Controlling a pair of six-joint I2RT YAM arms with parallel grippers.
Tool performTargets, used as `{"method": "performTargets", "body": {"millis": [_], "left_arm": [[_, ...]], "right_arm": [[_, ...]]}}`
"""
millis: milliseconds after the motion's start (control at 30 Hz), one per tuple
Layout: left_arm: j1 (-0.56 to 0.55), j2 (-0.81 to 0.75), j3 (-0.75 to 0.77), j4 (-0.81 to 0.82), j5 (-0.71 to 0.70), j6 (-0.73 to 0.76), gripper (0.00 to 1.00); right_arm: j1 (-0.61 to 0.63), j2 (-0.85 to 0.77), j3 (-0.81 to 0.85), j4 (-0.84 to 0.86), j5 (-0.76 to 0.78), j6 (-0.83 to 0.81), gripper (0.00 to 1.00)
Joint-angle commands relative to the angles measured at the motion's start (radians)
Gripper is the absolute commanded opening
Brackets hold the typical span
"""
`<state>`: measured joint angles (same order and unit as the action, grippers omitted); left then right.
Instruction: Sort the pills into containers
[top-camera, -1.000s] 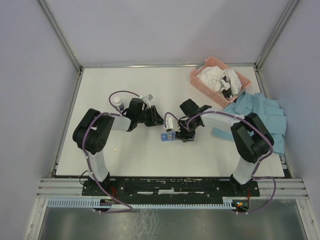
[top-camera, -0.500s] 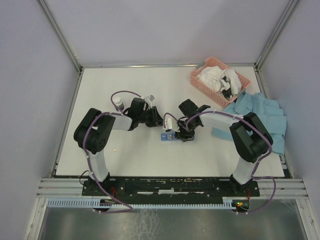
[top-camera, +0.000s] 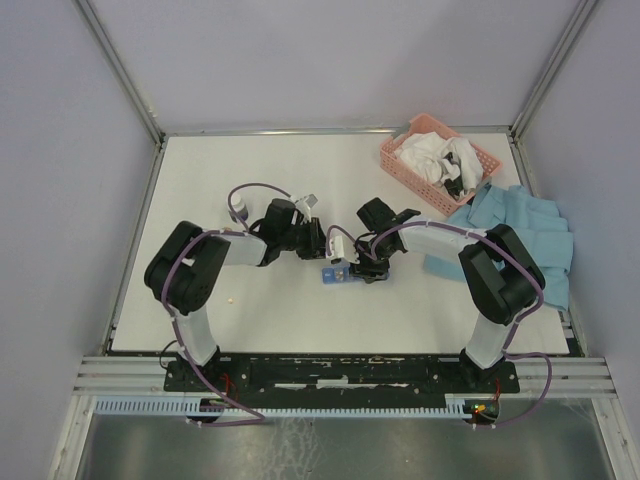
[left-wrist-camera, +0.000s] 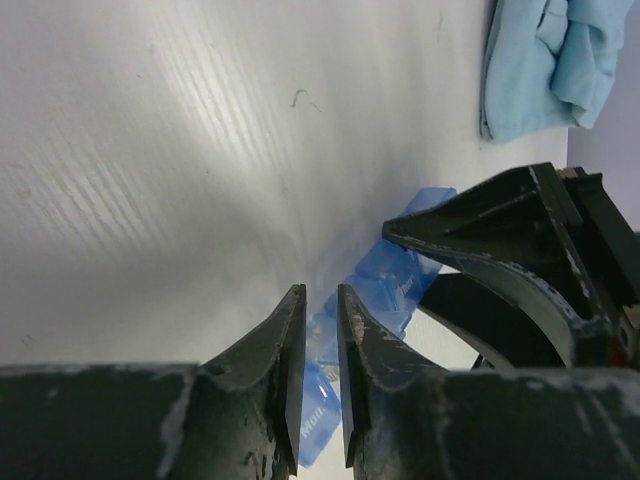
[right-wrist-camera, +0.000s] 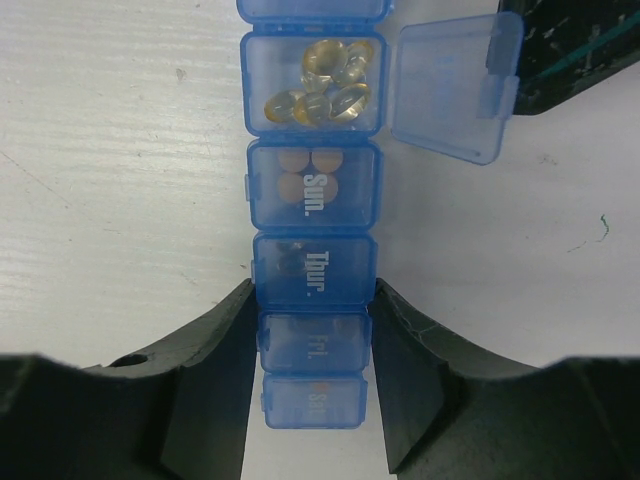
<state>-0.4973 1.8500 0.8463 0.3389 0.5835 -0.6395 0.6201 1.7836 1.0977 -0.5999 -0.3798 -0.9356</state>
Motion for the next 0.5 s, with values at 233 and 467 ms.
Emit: {"method": "performTargets", "body": {"millis": [233,467], "left_arm": [[-0.029,-0.141,-0.064,0.026,0.026,0.034,0.25],[-0.045,-0.148,-0.095,0.018,0.022,0.041,0.24]], "right_arm": [[0.007,0.019,0.048,-0.011,0.013,0.017,0.51],[0.007,0.017,0.051,-0.011,0.013,0.022,0.51]]}}
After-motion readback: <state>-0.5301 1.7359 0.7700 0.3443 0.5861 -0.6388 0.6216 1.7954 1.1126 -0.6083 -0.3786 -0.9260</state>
